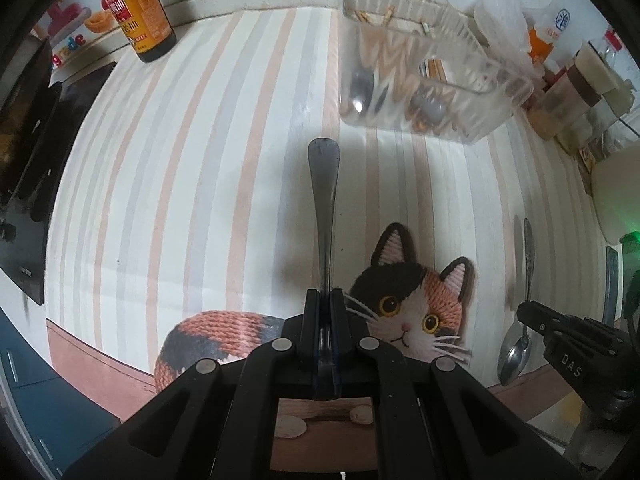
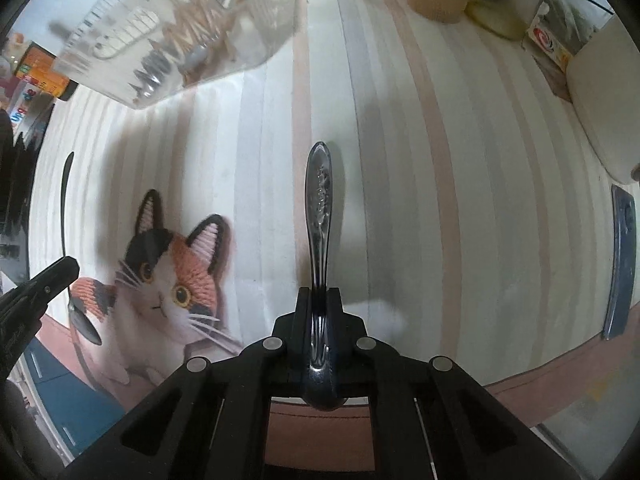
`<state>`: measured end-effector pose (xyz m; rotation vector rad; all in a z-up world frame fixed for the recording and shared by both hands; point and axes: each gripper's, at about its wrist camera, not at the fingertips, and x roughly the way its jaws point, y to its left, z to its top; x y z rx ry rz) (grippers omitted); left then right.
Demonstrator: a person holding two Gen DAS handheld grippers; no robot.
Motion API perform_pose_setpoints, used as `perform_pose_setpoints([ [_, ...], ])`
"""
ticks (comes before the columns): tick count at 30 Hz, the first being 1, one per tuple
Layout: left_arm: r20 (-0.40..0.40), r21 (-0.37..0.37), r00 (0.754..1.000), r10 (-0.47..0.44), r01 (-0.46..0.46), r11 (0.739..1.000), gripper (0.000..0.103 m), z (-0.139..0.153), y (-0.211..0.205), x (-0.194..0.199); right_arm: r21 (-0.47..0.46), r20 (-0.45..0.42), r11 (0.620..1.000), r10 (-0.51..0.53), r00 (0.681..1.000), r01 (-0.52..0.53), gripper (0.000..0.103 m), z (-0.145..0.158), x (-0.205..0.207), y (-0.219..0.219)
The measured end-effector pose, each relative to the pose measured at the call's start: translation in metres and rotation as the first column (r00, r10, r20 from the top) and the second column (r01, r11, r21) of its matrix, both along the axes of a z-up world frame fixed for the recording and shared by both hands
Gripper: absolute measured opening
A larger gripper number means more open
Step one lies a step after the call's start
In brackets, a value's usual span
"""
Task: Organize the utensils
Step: 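Carry both spoons into the clear basket and open both grippers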
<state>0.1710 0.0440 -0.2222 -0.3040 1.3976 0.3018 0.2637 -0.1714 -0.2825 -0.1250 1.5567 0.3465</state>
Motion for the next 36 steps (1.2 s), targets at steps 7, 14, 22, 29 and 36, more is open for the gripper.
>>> perform_pose_setpoints([
  [7,0.059,0.026,0.998,-0.01,0.008,1.0,0.002,0.03,0.003,0.0,0.059,0.07,0.998,-0.007,0.998,0.003,0.007,0.041,0.004,-0.001],
  [14,0.165,0.037,0.986,-0.023,0.017,0.999,0.002,0.086,0.008,0.016,0.158,0.155,0.987,-0.03,0.987,0.006,0.007,0.093,0.018,0.003],
  [22,0.285,-0.113,0.959,-0.001,0.034,0.993,0.002,0.152,0.029,0.082,0.329,0.209,0.944,-0.077,0.975,0.004,0.007,0.159,0.078,0.016],
  [29,0.232,-0.205,0.973,0.016,0.033,0.978,0.002,0.137,0.051,0.162,0.374,0.142,0.927,-0.088,0.986,0.029,0.007,0.149,0.16,0.055],
  [36,0.096,-0.231,0.995,0.006,0.017,0.973,0.003,0.079,0.06,0.21,0.321,0.071,0.946,-0.074,0.995,0.047,0.007,0.104,0.202,0.091],
])
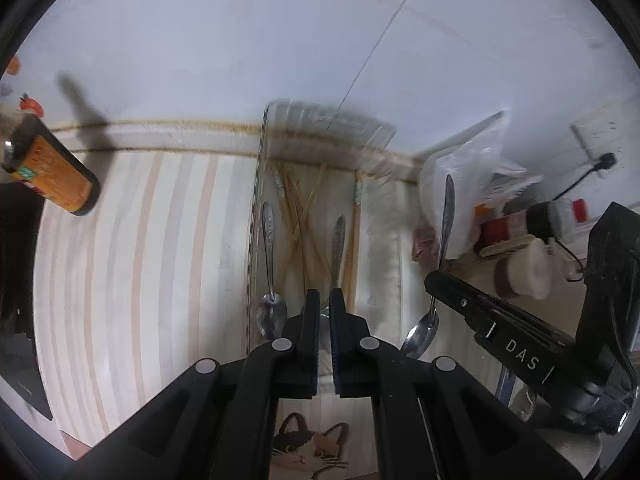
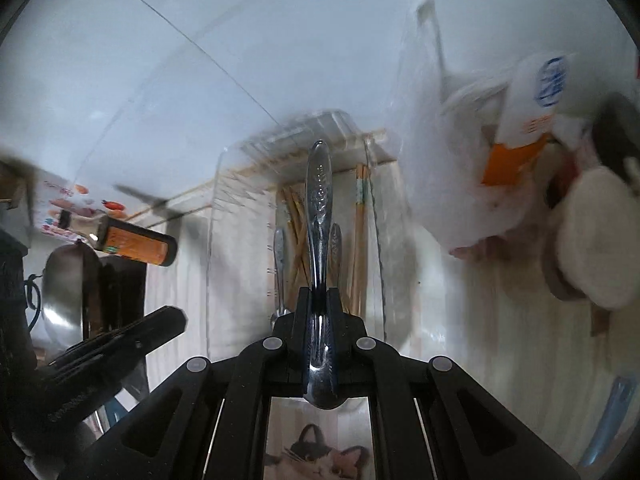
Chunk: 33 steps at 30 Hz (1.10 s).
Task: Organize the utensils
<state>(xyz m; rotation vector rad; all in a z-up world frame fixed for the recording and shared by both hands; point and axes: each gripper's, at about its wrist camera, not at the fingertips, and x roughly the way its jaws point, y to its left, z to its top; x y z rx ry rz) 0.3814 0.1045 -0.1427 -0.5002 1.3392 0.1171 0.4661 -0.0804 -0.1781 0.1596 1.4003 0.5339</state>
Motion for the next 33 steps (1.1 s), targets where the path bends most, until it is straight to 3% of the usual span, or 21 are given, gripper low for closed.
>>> perform_pose_setpoints([
  [4,-0.015,0.046,0.999,0.03,-0.029,0.999,0.004,-0.007,0.003,-0.003,-0.02,-0.067,1.0,0.02,0.998,-0.021,0.008,-0.024,0.007,0.01],
  [6,-0.012,0.106,0.999,0.035,-0.034,0.994,0.007,-0.005,0.001,-0.008,-0.029,-0.072,0.999,0.034,0.997,-0.036,0.017,-0.031,0.005,0.012],
  [7,-0.009,0.13,0.999,0.041,-0.04,0.991,0.01,-0.005,0.002,-0.011,-0.044,-0.062,0.998,0.036,0.997,-0.039,0.029,-0.032,0.003,0.011],
  [9,0.003,0.21,0.999,0.055,-0.054,0.976,0.026,-0.002,0.001,-0.021,-0.063,-0.036,0.997,0.037,0.999,-0.039,0.037,-0.031,-0.002,0.008],
  [10,0.01,0.25,0.998,0.06,-0.06,0.966,0.048,-0.001,0.0,-0.026,-0.072,-0.023,0.997,0.038,0.999,-0.039,0.041,-0.03,-0.005,0.006],
  [11,0.021,0.272,0.998,0.058,-0.062,0.96,0.064,0.0,-0.001,-0.029,-0.095,0.001,0.995,0.044,0.999,-0.044,0.048,-0.028,-0.008,0.003],
  [15,0.063,0.354,0.996,0.06,-0.078,0.932,0.074,0.0,-0.011,-0.052,-0.197,0.103,0.979,0.074,0.992,-0.053,0.066,-0.022,-0.03,-0.007],
  [17,0.082,0.367,0.994,0.069,-0.094,0.925,0.093,0.0,-0.013,-0.061,-0.23,0.138,0.972,0.08,0.987,-0.046,0.076,-0.019,-0.038,-0.016],
  [19,0.095,0.378,0.993,0.076,-0.107,0.919,0.102,0.001,-0.016,-0.068,-0.255,0.166,0.966,0.086,0.982,-0.041,0.087,-0.017,-0.047,-0.025],
  [22,0.104,0.406,0.991,0.087,-0.122,0.906,0.103,0.005,-0.02,-0.078,-0.277,0.196,0.96,0.104,0.975,-0.047,0.101,-0.013,-0.059,-0.03],
  [29,0.145,0.428,0.983,0.11,-0.163,0.889,0.103,0.023,-0.031,-0.104,-0.295,0.292,0.955,0.119,0.949,-0.029,0.103,0.015,-0.084,-0.046],
  [33,0.199,0.423,0.975,0.101,-0.179,0.888,0.103,0.052,-0.041,-0.127,-0.275,0.336,0.962,0.098,0.937,-0.002,0.103,0.042,-0.104,-0.058],
])
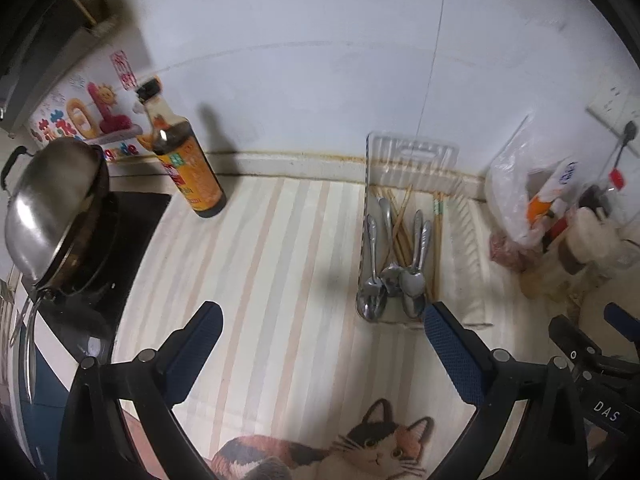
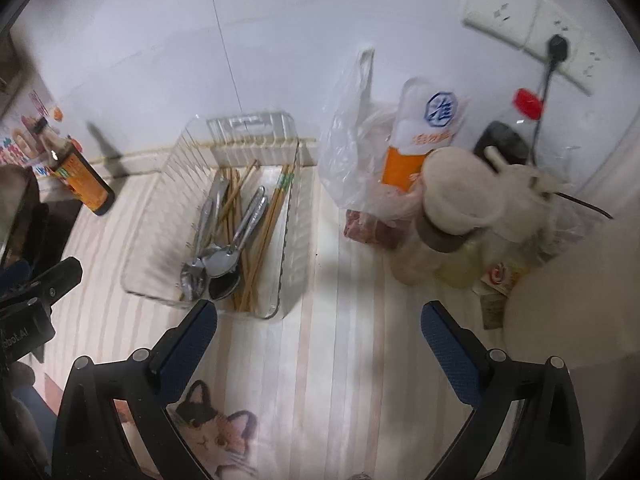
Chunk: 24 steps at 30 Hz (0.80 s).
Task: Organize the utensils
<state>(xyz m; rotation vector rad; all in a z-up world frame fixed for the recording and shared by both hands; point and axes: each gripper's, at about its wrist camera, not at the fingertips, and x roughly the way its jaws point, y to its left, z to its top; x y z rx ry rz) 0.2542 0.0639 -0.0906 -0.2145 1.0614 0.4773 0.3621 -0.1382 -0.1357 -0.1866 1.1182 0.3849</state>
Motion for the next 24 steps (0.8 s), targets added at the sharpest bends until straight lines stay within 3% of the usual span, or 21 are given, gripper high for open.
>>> perform_pose_setpoints([
  [13,0.164,0.039,0.981,-0.107,0.102,0.994,0.103,0.103,-0.027,-0.106,0.129,0.151,0.99,-0.066,0.986,0.047,0.103,0.115,-0.114,-0.043],
  [24,0.211,-0.037,0.96,-0.183,0.195,0.98,0.103,0.154,-0.043,-0.168,0.258,0.171,0.966,-0.052,0.984,0.006,0.103,0.184,-0.193,-0.064],
])
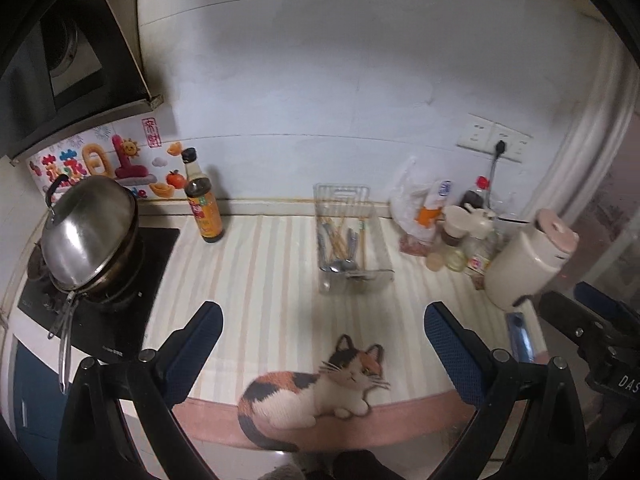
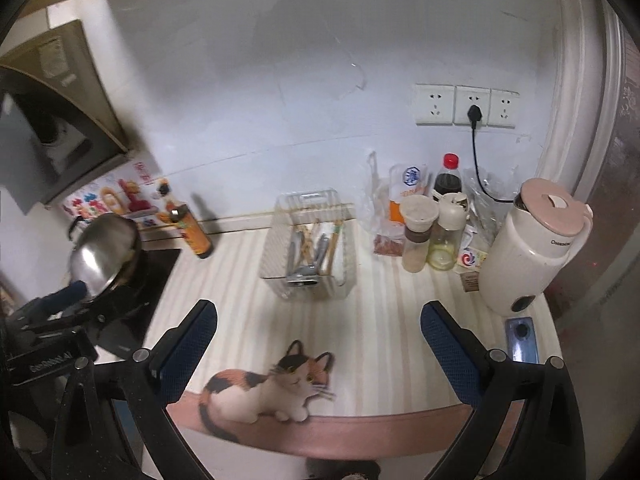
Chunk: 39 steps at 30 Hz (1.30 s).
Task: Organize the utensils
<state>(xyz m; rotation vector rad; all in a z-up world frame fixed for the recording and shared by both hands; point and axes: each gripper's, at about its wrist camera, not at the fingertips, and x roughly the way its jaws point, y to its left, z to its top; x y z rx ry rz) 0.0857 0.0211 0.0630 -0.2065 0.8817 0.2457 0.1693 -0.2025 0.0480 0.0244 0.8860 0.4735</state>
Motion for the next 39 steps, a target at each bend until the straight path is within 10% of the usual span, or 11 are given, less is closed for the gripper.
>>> perform_pose_setpoints([
  [39,0.043,-0.05,0.997,0.057,-0.055,0.997,0.103,0.029,-0.024,-0.024,0.076,-0.021,0.986,0.147,0.989,-0.145,0.103,0.035,-0.013,-0.017],
])
